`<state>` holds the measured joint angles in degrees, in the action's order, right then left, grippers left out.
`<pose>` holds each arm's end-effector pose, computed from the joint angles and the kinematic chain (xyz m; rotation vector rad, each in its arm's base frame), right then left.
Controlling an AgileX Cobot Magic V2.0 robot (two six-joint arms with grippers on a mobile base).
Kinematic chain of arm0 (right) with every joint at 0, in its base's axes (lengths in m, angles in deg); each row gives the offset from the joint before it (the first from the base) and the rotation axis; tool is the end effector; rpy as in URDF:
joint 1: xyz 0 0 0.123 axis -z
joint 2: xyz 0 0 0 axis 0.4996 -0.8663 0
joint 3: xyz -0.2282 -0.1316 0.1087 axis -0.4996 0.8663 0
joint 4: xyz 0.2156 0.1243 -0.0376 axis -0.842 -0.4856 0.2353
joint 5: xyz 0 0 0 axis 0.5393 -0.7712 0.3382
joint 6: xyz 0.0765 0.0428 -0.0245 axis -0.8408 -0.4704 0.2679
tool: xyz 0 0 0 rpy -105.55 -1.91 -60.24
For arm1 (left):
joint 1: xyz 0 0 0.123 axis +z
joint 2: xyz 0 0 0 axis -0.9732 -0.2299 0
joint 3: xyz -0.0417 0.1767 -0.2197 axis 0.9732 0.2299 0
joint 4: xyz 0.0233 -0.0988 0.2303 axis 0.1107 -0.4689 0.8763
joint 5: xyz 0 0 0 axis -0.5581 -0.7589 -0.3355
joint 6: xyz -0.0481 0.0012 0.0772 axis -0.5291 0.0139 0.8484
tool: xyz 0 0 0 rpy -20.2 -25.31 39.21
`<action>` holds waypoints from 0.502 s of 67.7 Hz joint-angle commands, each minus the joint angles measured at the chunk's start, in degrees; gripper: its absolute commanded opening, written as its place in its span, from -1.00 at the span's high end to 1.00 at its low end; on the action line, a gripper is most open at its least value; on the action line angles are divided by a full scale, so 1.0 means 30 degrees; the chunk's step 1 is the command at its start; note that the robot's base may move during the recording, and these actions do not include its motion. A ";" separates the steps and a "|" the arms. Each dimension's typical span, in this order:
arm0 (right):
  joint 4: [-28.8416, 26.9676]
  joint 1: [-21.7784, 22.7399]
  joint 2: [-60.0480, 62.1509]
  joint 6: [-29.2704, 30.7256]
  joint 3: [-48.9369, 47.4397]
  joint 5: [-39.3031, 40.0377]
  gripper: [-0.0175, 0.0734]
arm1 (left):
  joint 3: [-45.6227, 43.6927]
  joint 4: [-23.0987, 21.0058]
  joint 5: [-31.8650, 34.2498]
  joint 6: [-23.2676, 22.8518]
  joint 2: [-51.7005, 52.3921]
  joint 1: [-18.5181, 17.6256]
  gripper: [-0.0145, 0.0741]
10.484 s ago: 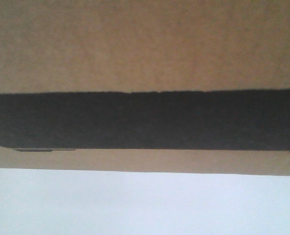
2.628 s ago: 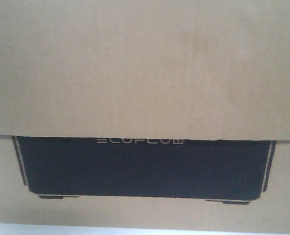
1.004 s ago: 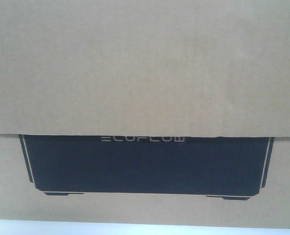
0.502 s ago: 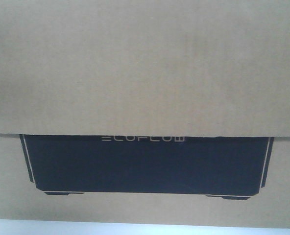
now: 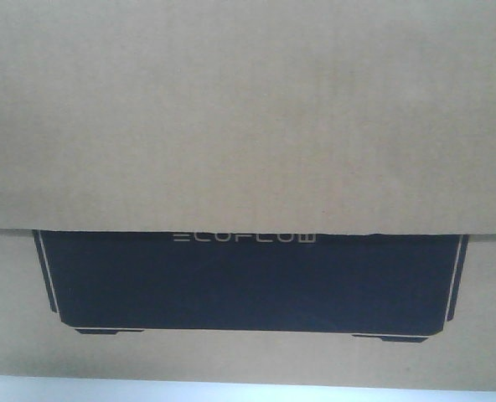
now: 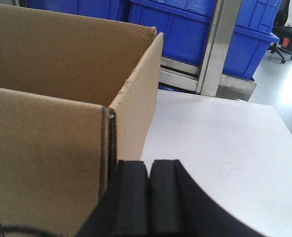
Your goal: Grab box from left shelf to table start
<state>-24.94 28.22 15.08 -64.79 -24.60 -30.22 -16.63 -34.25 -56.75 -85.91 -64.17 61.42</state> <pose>0.0232 0.0046 0.2796 -0.0983 1.6748 0.0223 0.0511 -0.0113 0.2781 0.1680 1.4891 -0.2034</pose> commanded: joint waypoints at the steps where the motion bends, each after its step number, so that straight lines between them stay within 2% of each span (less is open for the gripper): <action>1: 0.0220 0.0035 -0.0265 0.0177 -0.0413 0.1855 0.49 | -0.0531 0.0050 0.1811 0.0089 -0.0149 -0.0089 0.90; 21: 0.0220 0.0035 -0.0265 0.0177 -0.0413 0.1855 0.49 | -0.0387 -0.0012 0.1788 0.0089 -0.0149 -0.0089 0.90; 29: 0.0220 0.0035 -0.0265 0.0177 -0.0413 0.1855 0.49 | 0.0240 -0.2912 0.1739 0.0089 -0.0063 0.0686 0.90; 34: 0.0220 0.0035 -0.0265 0.0177 -0.0413 0.1855 0.49 | 0.1016 -0.3198 0.1739 0.0089 0.0373 0.1726 0.90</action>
<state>-24.94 28.22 15.08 -64.79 -24.60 -30.08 -13.69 -41.52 -56.38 -85.81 -63.51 64.34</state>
